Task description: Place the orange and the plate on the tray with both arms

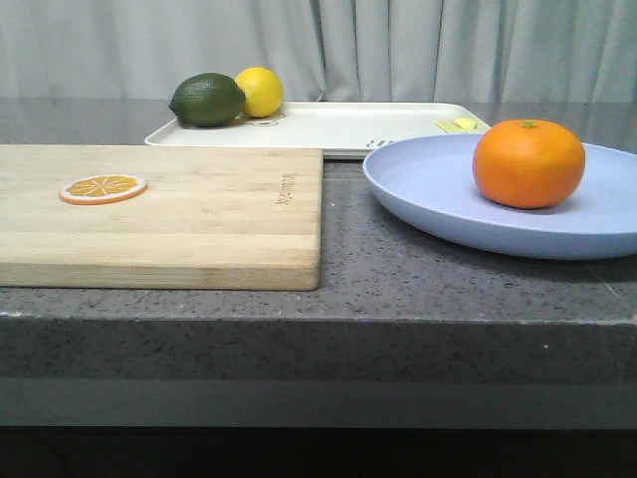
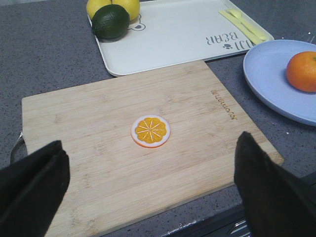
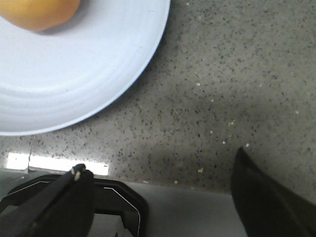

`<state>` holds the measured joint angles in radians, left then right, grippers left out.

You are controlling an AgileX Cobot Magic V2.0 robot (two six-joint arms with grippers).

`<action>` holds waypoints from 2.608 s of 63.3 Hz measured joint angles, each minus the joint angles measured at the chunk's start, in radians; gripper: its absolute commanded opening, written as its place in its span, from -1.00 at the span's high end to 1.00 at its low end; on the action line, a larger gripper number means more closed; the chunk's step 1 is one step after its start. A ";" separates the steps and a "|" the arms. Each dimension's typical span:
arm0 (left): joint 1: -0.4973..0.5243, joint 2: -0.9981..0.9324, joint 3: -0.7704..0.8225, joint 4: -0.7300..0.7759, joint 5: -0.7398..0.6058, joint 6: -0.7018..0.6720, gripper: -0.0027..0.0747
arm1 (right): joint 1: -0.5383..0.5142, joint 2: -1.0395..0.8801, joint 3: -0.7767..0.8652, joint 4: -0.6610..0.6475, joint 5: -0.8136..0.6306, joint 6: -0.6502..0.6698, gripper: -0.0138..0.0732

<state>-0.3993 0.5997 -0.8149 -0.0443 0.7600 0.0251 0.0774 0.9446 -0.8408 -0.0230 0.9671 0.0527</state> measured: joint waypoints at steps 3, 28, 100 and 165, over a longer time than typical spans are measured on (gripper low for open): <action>0.000 0.000 0.000 0.002 0.000 0.000 -0.77 | 0.000 0.041 -0.037 0.000 0.011 -0.006 -0.65; 0.000 0.000 0.000 0.044 0.000 0.000 -0.77 | -0.267 0.330 -0.232 0.344 0.107 -0.244 -0.65; 0.000 -0.002 0.000 0.044 0.000 0.000 -0.77 | -0.352 0.650 -0.239 0.708 0.002 -0.412 0.69; 0.000 -0.002 0.000 0.044 0.000 0.000 -0.77 | -0.223 0.738 -0.532 0.748 -0.016 -0.151 0.84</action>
<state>-0.3993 0.5980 -0.8149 0.0000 0.7600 0.0251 -0.1452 1.6830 -1.3731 0.7247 0.9513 -0.0981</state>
